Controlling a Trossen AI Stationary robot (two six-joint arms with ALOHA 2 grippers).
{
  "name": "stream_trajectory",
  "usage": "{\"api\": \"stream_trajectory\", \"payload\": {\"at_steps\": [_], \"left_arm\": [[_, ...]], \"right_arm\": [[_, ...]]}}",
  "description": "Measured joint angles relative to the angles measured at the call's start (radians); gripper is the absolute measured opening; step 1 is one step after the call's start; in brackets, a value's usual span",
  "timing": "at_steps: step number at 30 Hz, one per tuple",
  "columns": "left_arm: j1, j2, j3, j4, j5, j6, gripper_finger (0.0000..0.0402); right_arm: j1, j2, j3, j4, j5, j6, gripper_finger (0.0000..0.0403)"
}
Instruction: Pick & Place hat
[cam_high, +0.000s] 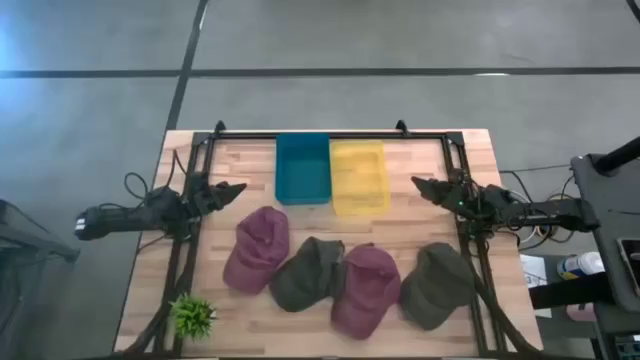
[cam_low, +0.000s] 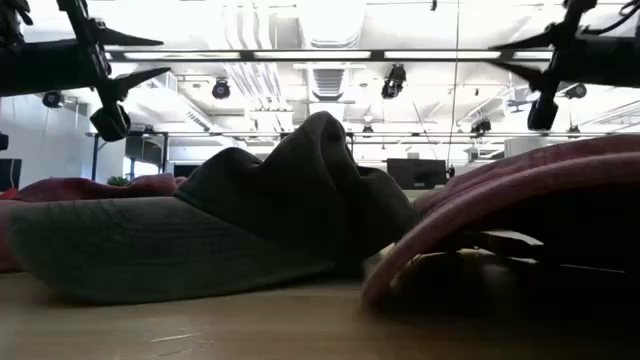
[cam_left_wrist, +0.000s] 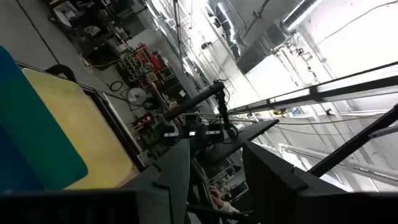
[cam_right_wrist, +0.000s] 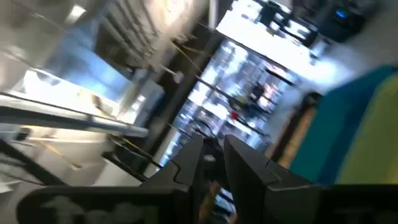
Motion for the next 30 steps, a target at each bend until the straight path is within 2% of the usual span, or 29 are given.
{"api": "stream_trajectory", "payload": {"at_steps": [7, 12, 17, 19, 26, 30], "left_arm": [[0.000, 0.000, 0.000, 0.000, -0.091, 0.001, 0.0142], [0.000, 0.000, 0.000, 0.000, -0.144, -0.001, 0.0142], [0.000, 0.000, 0.000, 0.000, -0.168, -0.023, 0.0142], [0.000, 0.000, 0.000, 0.000, -0.172, -0.041, 0.0142], [0.000, 0.000, 0.000, 0.001, -0.174, -0.075, 0.0142], [0.000, 0.002, 0.000, 0.000, -0.174, -0.075, 0.0142]], "right_arm": [[0.000, 0.144, 0.000, 0.067, -0.007, 0.144, 0.0063], [-0.001, 0.192, 0.000, 0.055, 0.045, 0.182, 0.0063], [0.009, 0.239, 0.043, 0.016, -0.121, 0.117, 0.0063], [0.019, 0.267, 0.108, -0.115, -0.170, 0.082, 0.0063], [0.040, 0.442, 0.459, -0.897, -0.195, -0.082, 0.0063], [0.039, 0.554, 0.572, -1.109, -0.274, -0.133, 0.0067]]}}
